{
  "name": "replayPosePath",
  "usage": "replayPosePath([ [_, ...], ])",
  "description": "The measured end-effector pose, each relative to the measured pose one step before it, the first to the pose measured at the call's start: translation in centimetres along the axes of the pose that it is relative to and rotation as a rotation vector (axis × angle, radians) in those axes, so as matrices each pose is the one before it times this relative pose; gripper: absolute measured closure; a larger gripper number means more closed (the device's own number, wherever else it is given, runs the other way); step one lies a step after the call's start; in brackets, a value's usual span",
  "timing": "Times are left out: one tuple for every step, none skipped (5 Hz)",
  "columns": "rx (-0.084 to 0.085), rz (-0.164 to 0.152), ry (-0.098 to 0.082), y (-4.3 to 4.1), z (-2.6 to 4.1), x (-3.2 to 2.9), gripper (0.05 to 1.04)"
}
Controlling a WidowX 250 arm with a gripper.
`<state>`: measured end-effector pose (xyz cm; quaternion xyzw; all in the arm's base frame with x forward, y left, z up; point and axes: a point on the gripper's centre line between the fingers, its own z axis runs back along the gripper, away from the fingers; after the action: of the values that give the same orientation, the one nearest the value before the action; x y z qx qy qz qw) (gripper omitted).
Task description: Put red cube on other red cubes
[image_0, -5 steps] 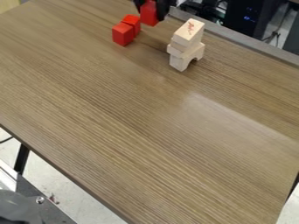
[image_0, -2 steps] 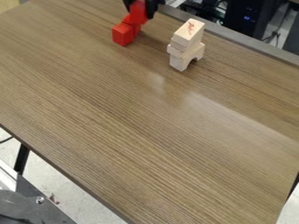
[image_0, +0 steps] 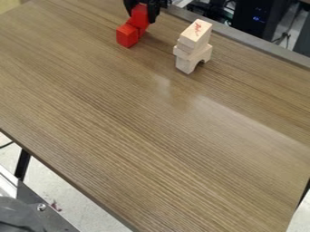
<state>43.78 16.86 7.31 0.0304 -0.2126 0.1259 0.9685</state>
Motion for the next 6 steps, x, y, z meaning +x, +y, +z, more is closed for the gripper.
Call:
replayPosePath([
  [0.0069,0.0037,-0.0025,0.418,0.043,0.029,0.493],
  [0.0054,0.0106,0.0048,0.543,-0.381,-0.545,0.493],
  [-0.0041,0.0051,-0.0028,0.295,-0.063,-0.082,0.493],
  [0.0054,-0.0089,0.007,0.209,0.007,-0.126,0.425],
  [0.0056,-0.0086,0.0182,0.085,-0.05,-0.343,0.13],
  [-0.0027,-0.01,0.0182,-0.076,-0.32,-0.615,0.08],
])
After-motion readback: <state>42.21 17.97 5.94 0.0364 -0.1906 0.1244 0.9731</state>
